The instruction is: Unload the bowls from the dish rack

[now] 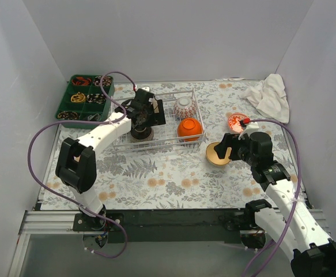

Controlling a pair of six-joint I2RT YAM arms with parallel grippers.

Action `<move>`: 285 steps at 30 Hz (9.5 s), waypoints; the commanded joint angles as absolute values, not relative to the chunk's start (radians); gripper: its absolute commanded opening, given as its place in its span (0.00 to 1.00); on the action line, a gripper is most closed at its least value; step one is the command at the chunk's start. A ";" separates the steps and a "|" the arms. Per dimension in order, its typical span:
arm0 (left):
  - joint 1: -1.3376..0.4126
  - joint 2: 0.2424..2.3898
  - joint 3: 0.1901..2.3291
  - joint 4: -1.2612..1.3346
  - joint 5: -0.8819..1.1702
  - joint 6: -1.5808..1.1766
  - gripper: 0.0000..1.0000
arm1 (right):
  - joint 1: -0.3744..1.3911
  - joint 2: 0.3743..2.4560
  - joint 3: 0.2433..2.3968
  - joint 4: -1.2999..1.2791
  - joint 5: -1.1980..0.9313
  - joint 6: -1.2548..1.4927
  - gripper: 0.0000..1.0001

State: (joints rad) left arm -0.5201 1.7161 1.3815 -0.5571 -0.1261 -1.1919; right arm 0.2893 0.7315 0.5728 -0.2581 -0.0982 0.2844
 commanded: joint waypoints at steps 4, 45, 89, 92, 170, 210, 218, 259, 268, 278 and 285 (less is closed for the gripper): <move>-0.555 1.796 1.454 -0.520 -0.061 -1.206 0.98 | 0.295 0.710 0.558 -0.215 -0.129 0.272 0.89; -0.555 1.706 1.361 -0.581 -0.319 -0.910 0.98 | 0.328 0.675 0.515 -0.224 -0.147 0.241 0.88; -0.762 2.060 1.807 -0.755 -0.666 -0.692 0.98 | 0.328 0.667 0.488 -0.224 -0.149 0.230 0.88; -0.764 2.101 1.847 -0.794 -0.669 -0.707 0.98 | 0.330 0.666 0.483 -0.225 -0.146 0.230 0.88; -0.799 2.065 1.830 -0.940 -0.761 -0.831 0.50 | 0.331 0.693 0.469 -0.204 -0.167 0.225 0.87; -0.615 1.655 1.651 -0.623 -0.316 -1.138 0.11 | 0.345 0.753 0.543 0.180 -0.549 0.278 0.87; -0.568 1.447 1.444 -0.388 -0.040 -1.349 0.10 | 0.434 0.894 0.658 0.365 -0.584 0.244 0.87; -0.551 1.206 1.132 -0.063 0.138 -1.409 0.70 | 0.647 1.229 1.003 0.062 -0.467 -0.058 0.01; -0.549 1.109 1.154 -0.121 -0.219 -1.036 0.98 | 0.647 1.164 1.084 -0.302 -0.167 -0.118 0.01; -0.549 0.971 0.789 0.235 -0.541 -0.741 0.98 | 0.605 1.158 1.128 -0.564 0.245 -0.046 0.01; -0.551 0.928 0.707 0.366 -0.629 -0.623 0.98 | 0.549 1.175 1.075 -0.606 0.154 0.021 0.01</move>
